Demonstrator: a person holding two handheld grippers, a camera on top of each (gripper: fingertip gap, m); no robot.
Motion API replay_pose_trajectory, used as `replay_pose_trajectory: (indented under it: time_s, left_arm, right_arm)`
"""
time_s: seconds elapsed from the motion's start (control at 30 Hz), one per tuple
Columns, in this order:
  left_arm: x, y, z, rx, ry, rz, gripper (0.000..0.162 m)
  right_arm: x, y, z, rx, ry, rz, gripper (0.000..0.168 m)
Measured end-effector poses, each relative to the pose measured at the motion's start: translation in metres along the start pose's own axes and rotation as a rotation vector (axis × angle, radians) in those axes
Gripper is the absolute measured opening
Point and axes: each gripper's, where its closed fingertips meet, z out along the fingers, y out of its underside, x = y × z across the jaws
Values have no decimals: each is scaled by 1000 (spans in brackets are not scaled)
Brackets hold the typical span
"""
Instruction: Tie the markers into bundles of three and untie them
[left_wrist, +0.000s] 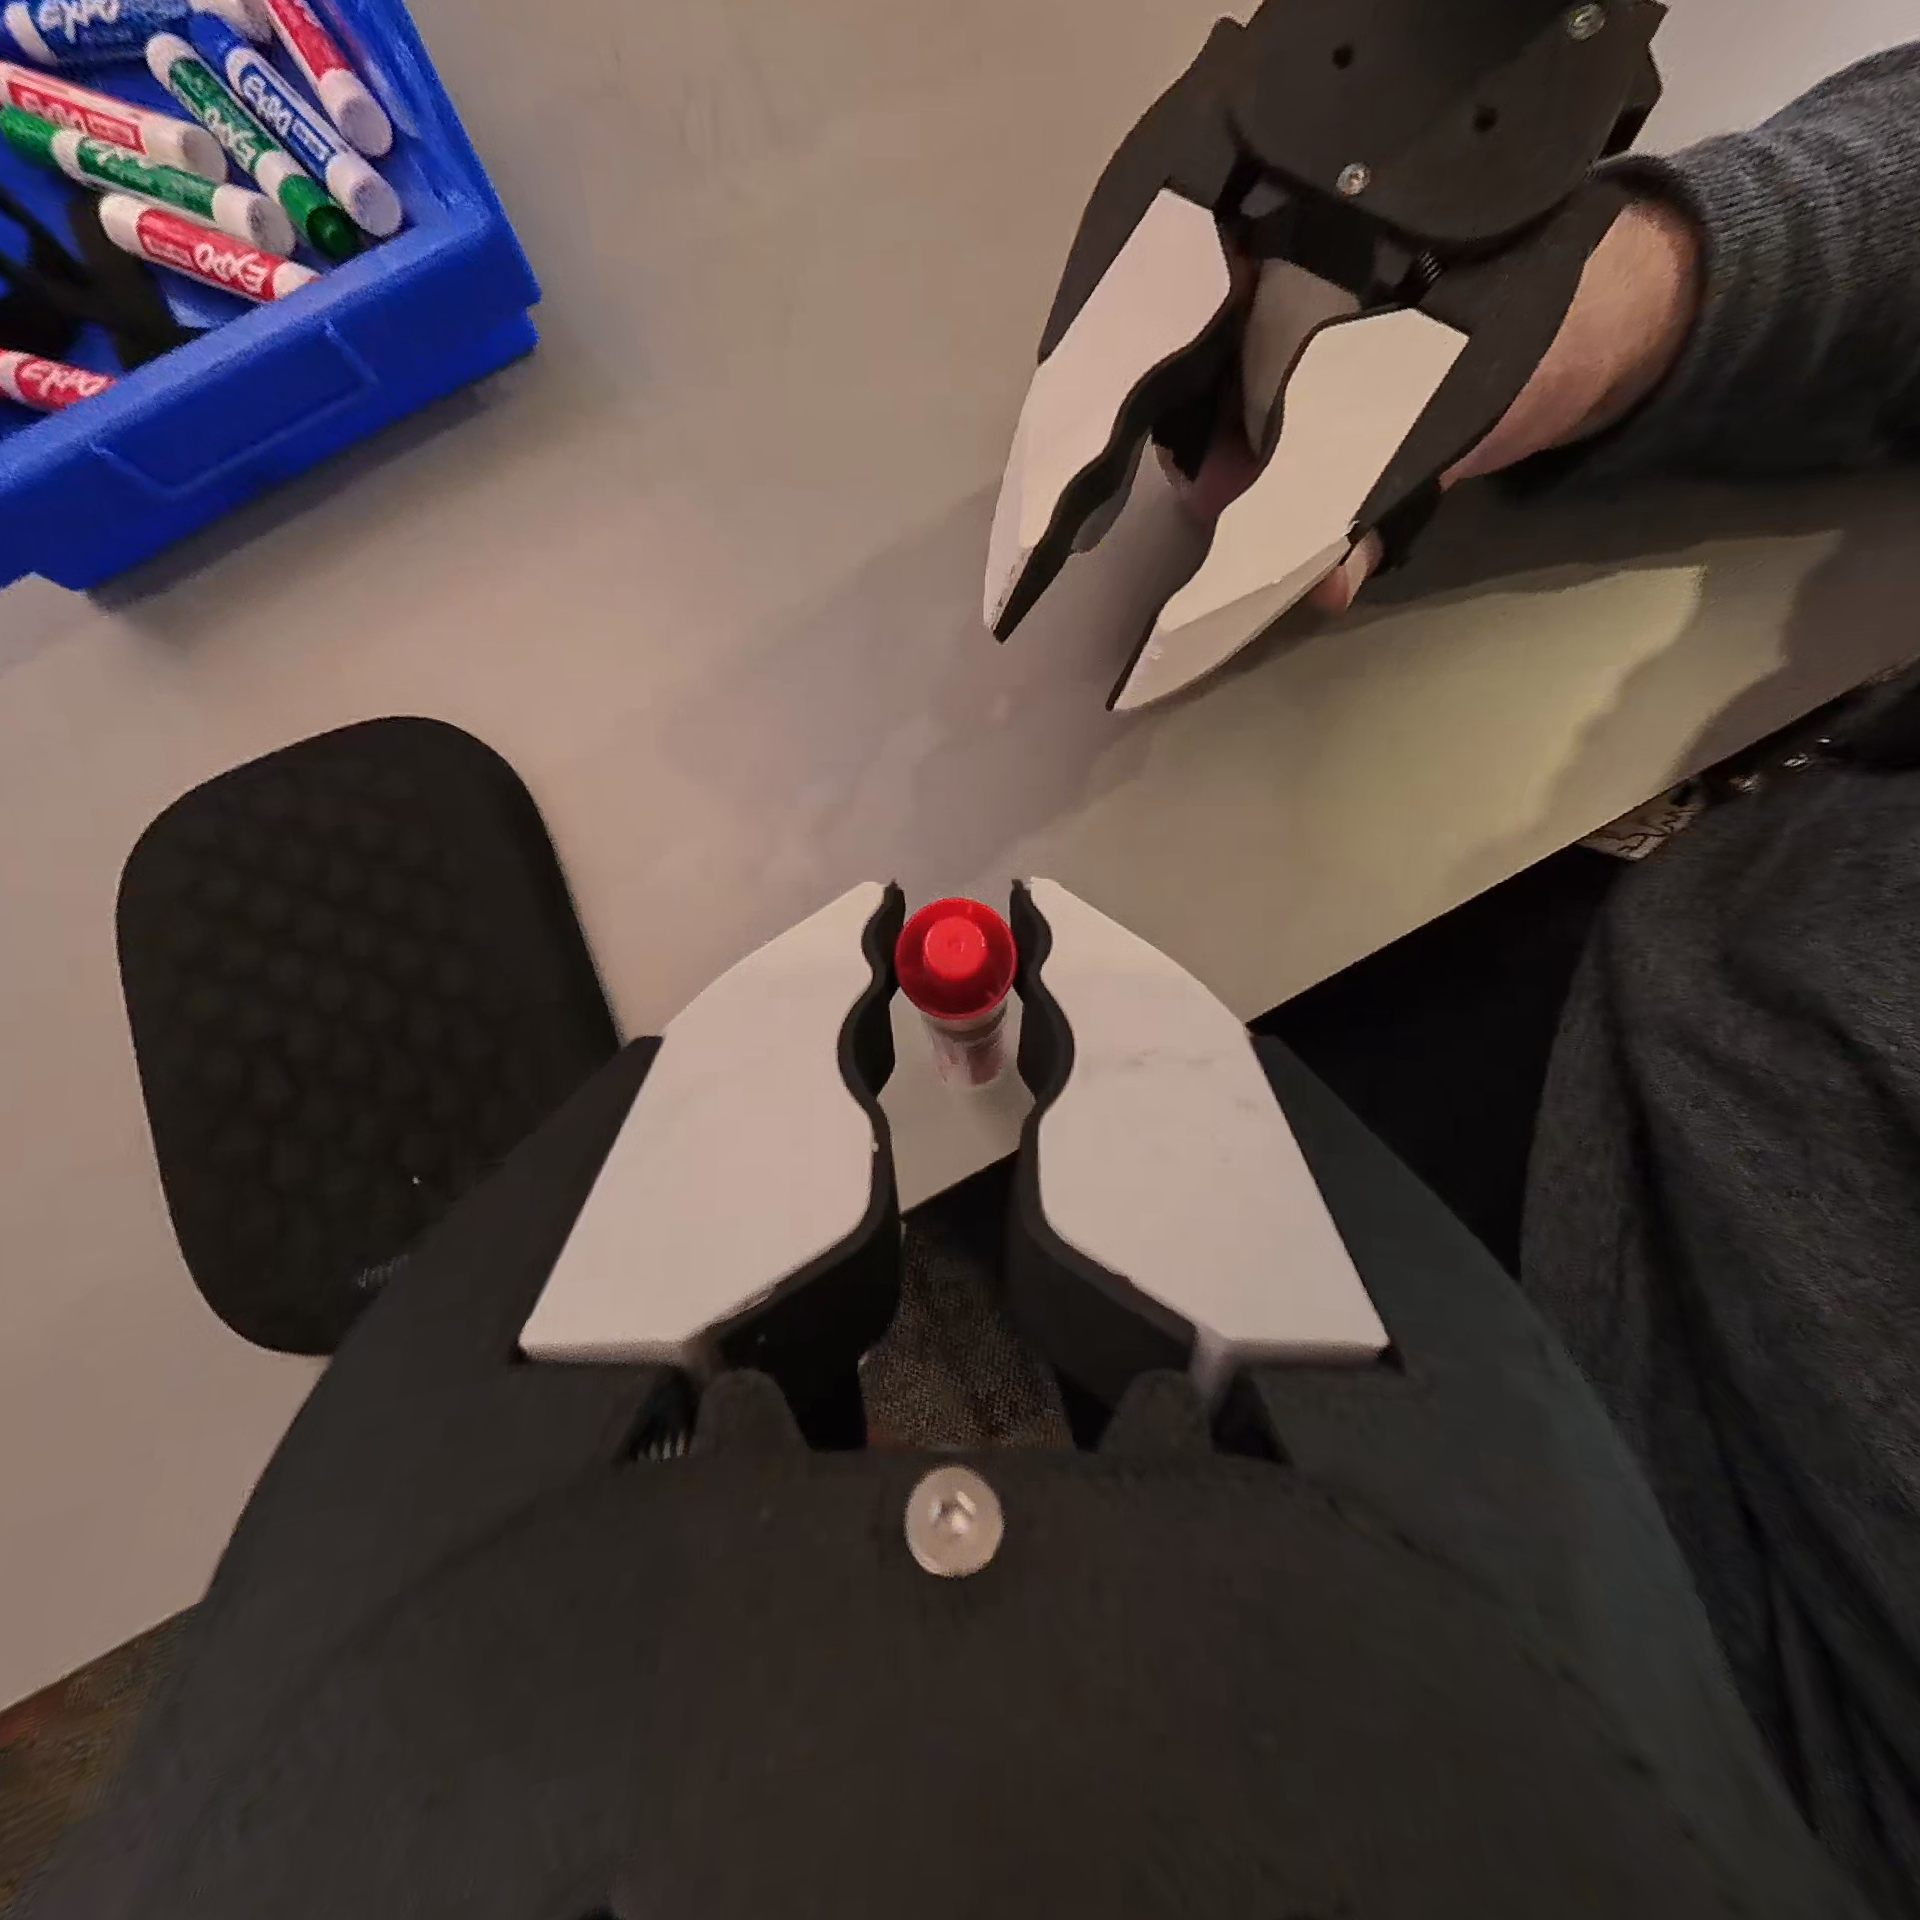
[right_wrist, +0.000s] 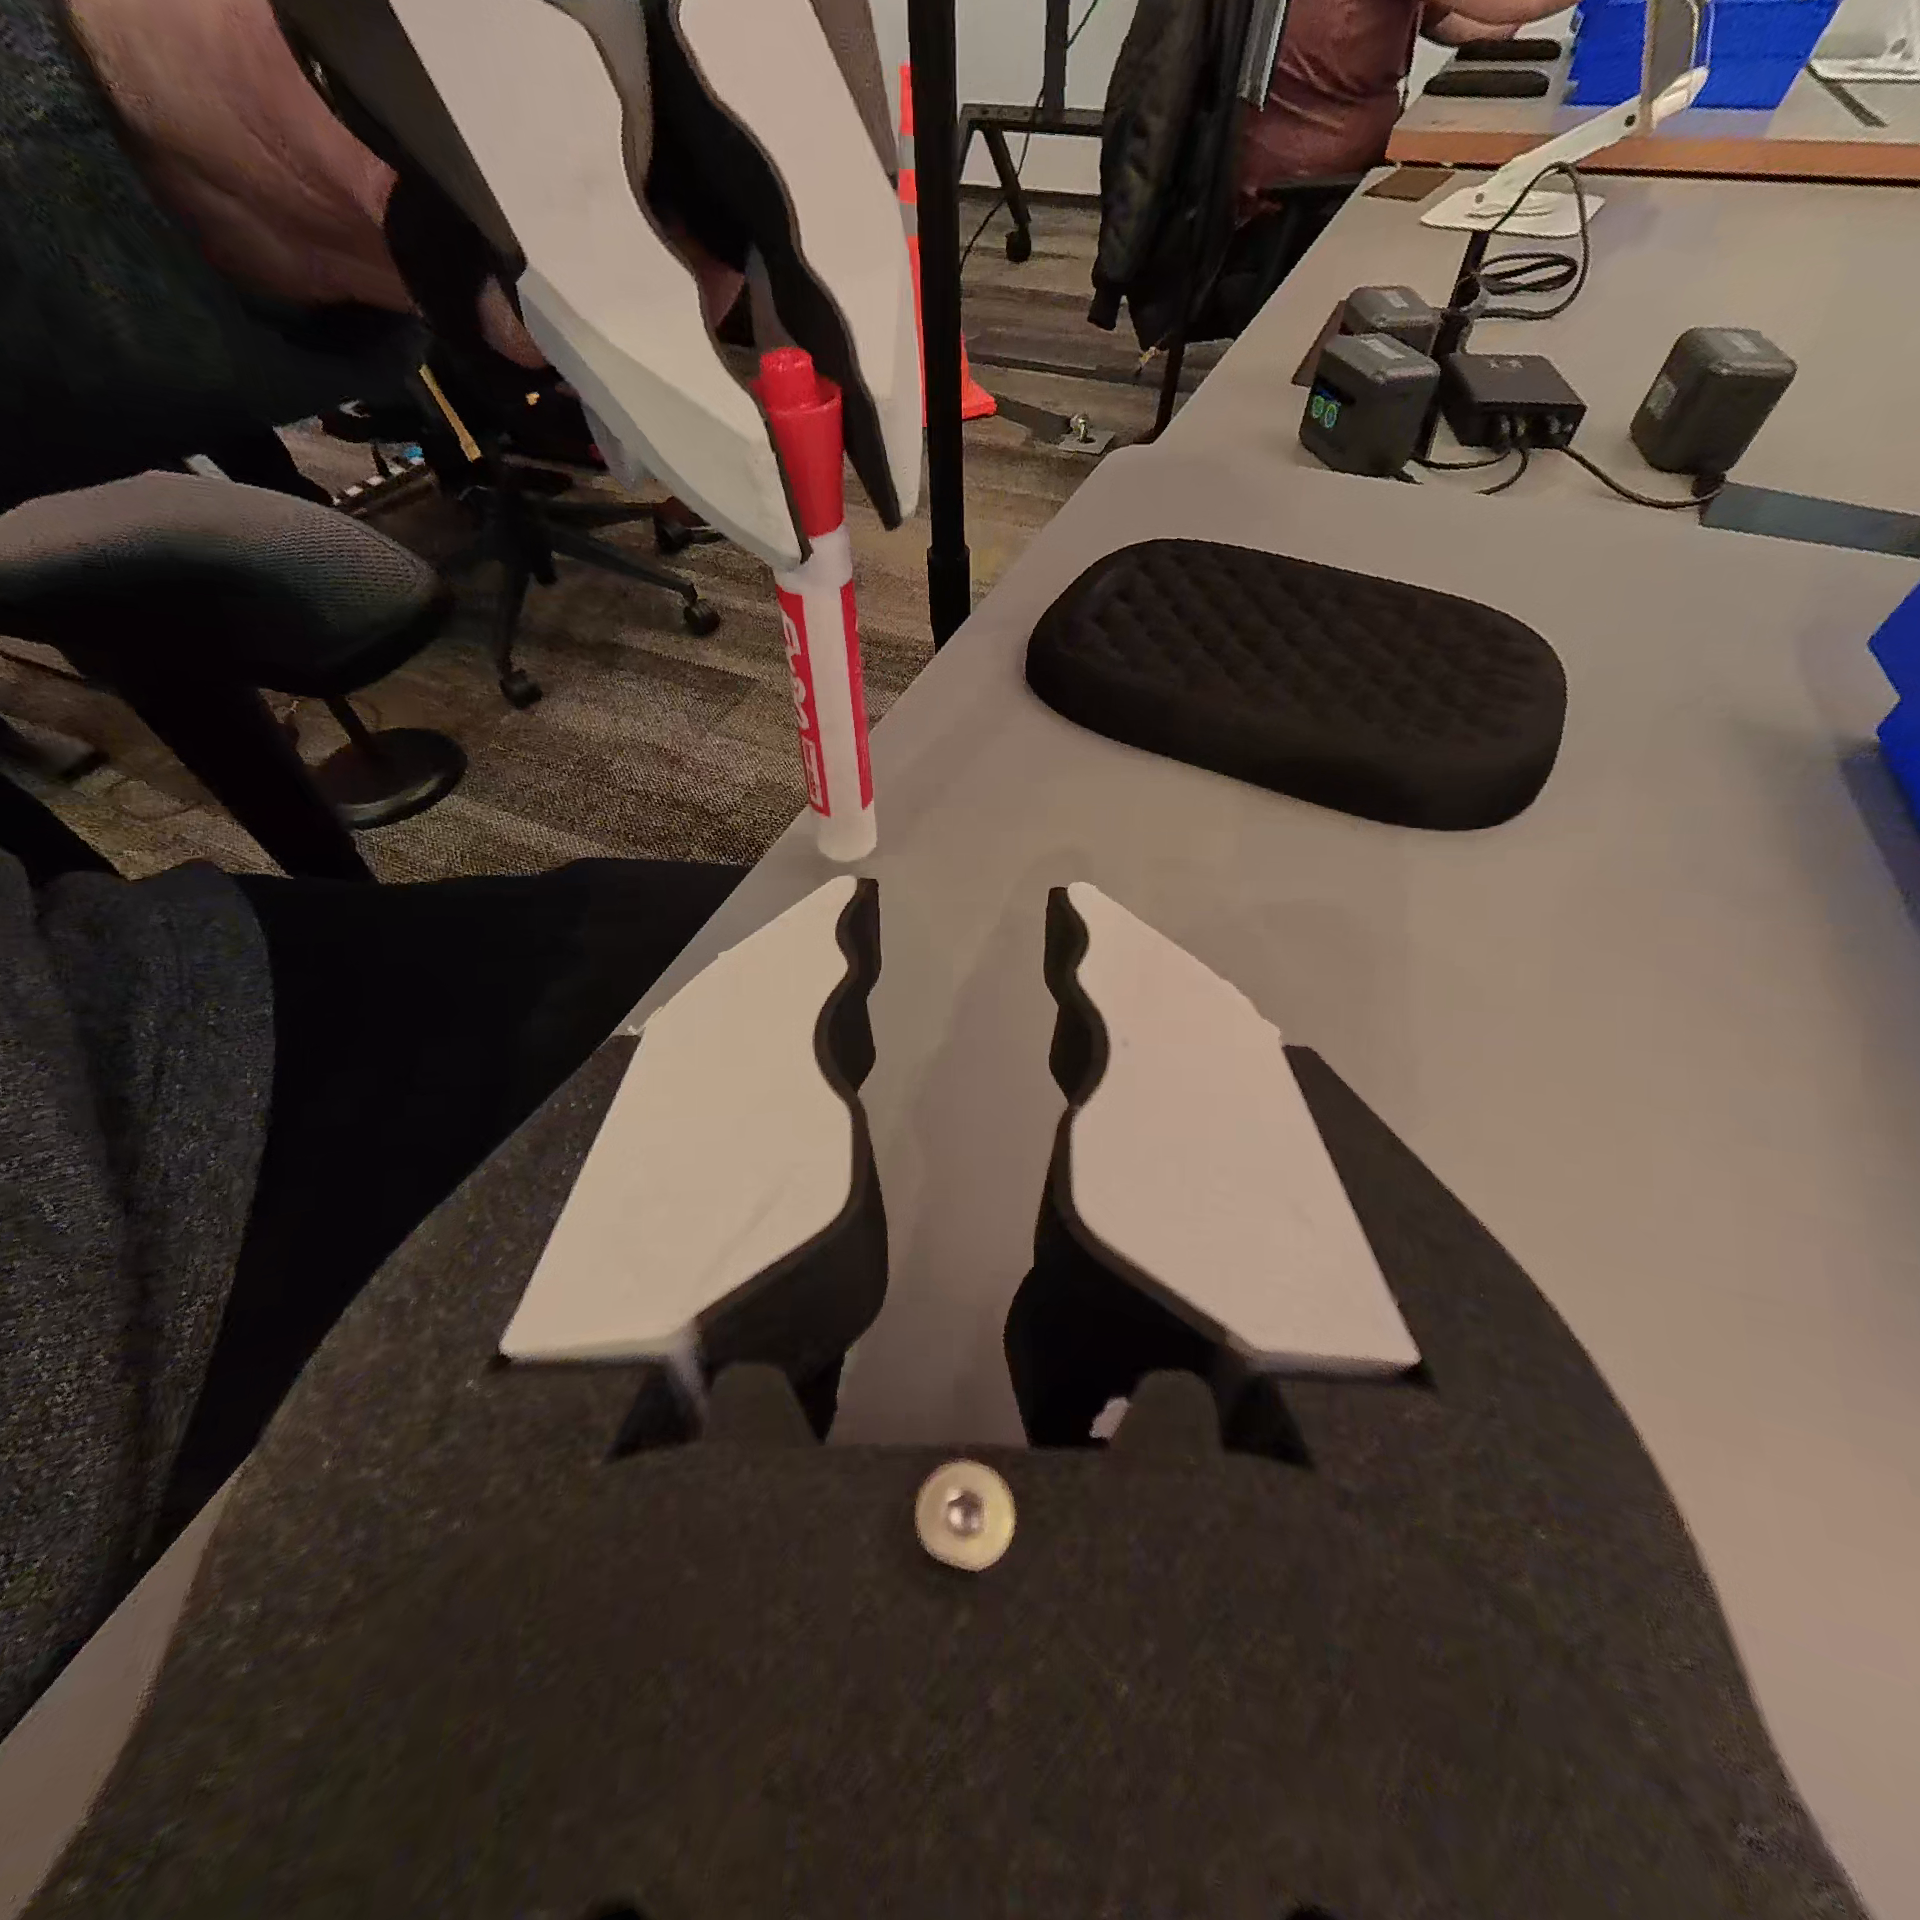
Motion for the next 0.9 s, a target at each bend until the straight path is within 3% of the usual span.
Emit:
replay_pose_trajectory:
  time_s: [0.9]
  left_arm:
    - [13, 14, 2, 29, 43, 16, 23]
  right_arm:
    - [-5, -3, 11, 0, -69, -13, 23]
